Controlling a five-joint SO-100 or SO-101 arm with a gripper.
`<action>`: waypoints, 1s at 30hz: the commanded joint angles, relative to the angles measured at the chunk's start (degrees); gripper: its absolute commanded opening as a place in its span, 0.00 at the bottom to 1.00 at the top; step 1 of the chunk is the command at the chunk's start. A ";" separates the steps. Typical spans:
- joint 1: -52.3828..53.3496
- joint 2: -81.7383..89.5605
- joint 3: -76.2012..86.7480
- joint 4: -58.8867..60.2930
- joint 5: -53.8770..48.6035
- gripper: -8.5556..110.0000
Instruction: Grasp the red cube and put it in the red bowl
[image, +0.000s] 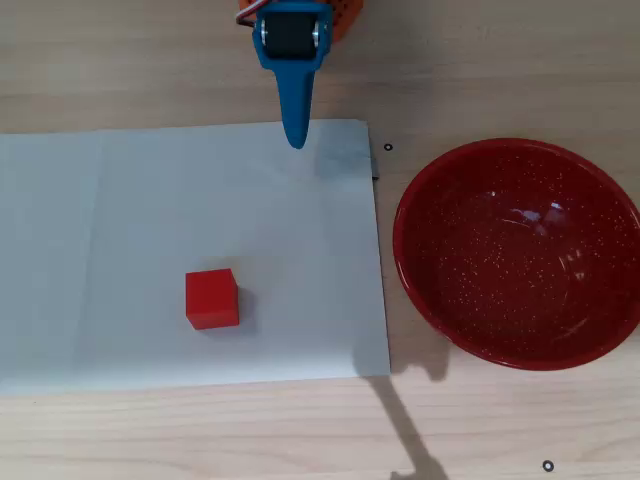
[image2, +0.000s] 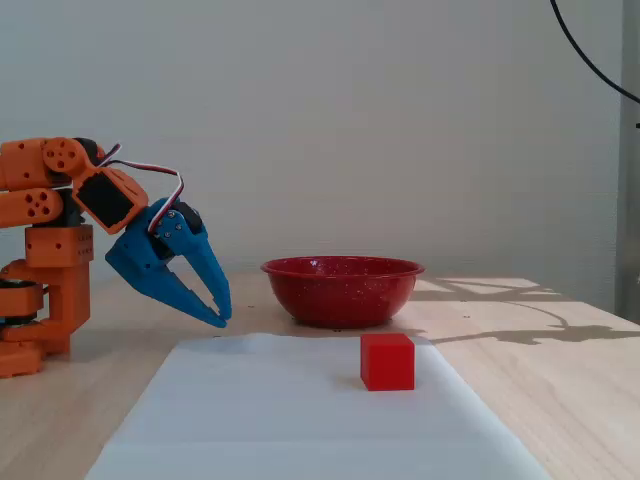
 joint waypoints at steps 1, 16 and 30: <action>-0.26 0.62 0.79 0.26 0.44 0.08; -0.35 0.62 0.70 0.70 0.62 0.08; -1.14 -12.13 -12.66 5.01 7.03 0.08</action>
